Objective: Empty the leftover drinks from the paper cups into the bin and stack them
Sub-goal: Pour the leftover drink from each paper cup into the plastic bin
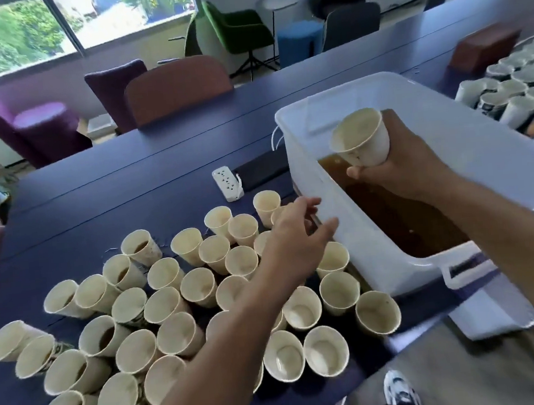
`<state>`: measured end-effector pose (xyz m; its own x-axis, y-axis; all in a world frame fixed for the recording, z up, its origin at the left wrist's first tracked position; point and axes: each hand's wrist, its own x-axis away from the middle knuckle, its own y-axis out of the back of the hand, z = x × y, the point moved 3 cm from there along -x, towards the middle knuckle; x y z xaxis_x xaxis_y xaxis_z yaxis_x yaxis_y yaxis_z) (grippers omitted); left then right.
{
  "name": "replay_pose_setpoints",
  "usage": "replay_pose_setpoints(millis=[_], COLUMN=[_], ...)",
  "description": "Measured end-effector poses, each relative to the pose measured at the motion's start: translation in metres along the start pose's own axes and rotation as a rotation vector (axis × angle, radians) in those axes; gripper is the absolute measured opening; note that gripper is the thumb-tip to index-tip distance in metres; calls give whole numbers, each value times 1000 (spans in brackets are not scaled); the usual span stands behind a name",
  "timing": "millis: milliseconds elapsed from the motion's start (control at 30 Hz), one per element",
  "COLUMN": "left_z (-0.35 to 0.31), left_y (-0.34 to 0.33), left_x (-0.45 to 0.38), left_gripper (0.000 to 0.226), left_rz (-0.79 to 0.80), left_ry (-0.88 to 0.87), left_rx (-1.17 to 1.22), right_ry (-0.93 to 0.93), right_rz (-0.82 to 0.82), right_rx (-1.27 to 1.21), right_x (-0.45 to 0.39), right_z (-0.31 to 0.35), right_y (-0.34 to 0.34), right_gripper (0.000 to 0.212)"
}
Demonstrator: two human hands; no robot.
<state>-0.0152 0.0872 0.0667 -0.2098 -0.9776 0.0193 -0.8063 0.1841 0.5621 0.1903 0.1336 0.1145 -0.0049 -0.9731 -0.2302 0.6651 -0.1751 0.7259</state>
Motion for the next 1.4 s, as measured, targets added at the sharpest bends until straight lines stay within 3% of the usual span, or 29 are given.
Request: replay_pose_setpoints(millis=[200, 367, 1400], left_z=[-17, -14, -19], left_y=[-29, -39, -37], left_x=[-6, -10, -10], left_gripper=[71, 80, 84], left_rz=[52, 98, 155], left_ry=[-157, -176, -80], left_rx=[-224, -328, -409], right_ry=[-68, -107, -85], right_rz=[33, 51, 85], right_rx=[188, 247, 485], right_x=[-5, -8, -14], right_z=[-39, -59, -72], right_y=[7, -4, -21], right_gripper=[72, 71, 67])
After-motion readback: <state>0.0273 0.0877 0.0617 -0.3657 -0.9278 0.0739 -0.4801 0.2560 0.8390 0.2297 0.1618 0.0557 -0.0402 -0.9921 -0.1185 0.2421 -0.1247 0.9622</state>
